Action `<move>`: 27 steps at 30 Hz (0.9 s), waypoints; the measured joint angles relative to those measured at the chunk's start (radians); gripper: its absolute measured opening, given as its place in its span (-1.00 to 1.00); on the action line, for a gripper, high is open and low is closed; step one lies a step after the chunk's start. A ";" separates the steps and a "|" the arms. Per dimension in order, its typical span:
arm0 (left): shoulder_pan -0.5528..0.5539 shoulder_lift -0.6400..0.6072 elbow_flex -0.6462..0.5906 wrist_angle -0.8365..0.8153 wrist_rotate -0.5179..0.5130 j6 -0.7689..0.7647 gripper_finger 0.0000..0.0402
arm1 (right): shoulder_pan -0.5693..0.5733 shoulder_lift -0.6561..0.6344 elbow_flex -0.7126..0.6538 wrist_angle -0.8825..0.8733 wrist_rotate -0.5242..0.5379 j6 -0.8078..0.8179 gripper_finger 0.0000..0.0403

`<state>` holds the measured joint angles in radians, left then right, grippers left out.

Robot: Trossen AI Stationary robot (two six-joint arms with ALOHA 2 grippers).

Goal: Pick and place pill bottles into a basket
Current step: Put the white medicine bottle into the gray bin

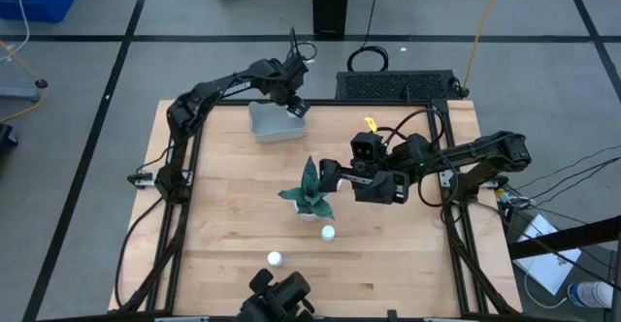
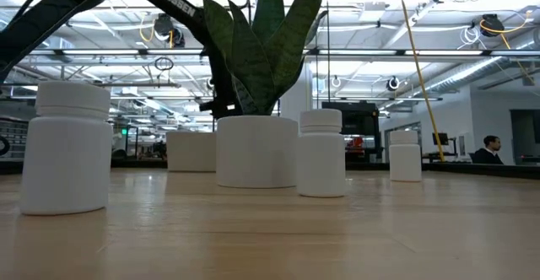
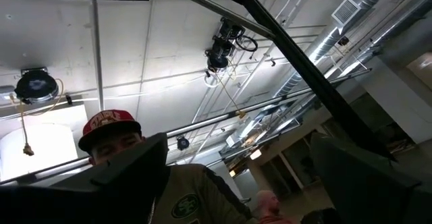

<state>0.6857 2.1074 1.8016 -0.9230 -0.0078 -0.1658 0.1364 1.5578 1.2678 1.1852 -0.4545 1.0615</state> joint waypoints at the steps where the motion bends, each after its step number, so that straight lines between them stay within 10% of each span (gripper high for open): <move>1: 0.000 0.000 -0.010 0.011 0.001 0.001 -0.18 | 0.000 0.000 0.000 0.000 0.000 0.000 0.77; 27: -0.001 0.001 -0.079 0.072 0.007 -0.047 0.03 | 0.000 0.000 0.000 0.000 -0.021 -0.003 0.77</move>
<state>0.6849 2.1086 1.7229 -0.8510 -0.0010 -0.2123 0.1360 1.5578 1.2678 1.1851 -0.4759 1.0586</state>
